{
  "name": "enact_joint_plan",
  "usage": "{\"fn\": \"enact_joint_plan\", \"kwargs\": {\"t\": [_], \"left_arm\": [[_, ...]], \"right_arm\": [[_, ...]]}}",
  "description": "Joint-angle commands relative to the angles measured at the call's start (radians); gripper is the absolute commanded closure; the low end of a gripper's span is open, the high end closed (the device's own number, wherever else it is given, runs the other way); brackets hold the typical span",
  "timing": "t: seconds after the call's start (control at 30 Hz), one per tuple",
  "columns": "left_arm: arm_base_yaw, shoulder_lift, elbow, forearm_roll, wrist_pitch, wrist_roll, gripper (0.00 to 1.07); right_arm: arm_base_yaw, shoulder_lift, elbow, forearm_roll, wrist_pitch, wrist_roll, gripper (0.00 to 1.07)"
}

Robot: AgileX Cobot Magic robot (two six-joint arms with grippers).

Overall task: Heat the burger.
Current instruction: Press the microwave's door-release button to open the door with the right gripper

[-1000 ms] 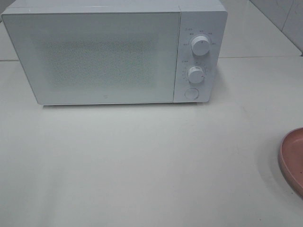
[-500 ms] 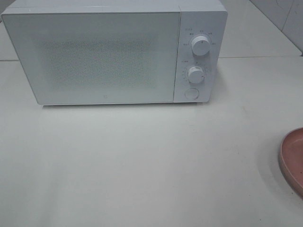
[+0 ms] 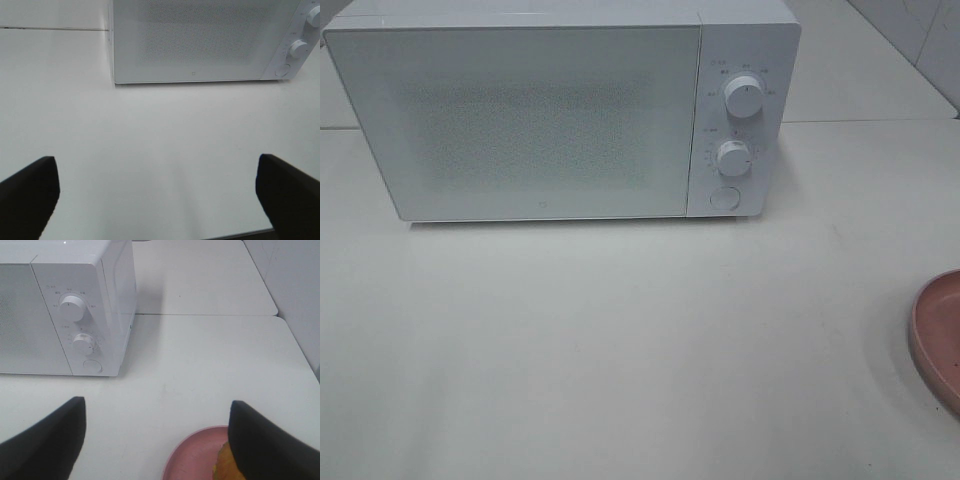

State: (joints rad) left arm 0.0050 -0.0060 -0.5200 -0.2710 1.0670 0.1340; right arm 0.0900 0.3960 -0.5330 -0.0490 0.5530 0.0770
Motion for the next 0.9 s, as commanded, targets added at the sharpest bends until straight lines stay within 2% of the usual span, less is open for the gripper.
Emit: {"fn": "enact_joint_plan", "kwargs": {"t": [0.03,0.4,0.43,0.5,0.53,0.7,0.9], "left_arm": [[-0.004,-0.018,0.002,-0.002,0.002,-0.001,0.07],[-0.004,-0.018,0.002,-0.002,0.002,-0.001,0.07],[-0.004,-0.018,0.002,-0.002,0.002,-0.001,0.07],[-0.004,-0.018,0.002,-0.002,0.002,-0.001,0.07],[-0.004,-0.018,0.002,-0.002,0.002,-0.001,0.07],[-0.004,-0.018,0.002,-0.002,0.002,-0.001,0.07],[-0.004,-0.018,0.002,-0.002,0.002,-0.001,0.07]], "right_arm": [[-0.003,0.04,-0.002,0.0,-0.056,0.001,0.33],[-0.003,0.185,0.011,-0.002,-0.21,0.001,0.33],[-0.003,0.206,0.046,-0.002,-0.297,0.001,0.33],[-0.003,0.214,0.063,-0.002,-0.335,0.001,0.33],[-0.003,0.231,0.107,-0.002,-0.431,0.0,0.33],[-0.003,0.28,0.19,-0.002,-0.626,-0.002,0.33],[-0.003,0.366,0.225,-0.002,-0.789,-0.002,0.33]]}}
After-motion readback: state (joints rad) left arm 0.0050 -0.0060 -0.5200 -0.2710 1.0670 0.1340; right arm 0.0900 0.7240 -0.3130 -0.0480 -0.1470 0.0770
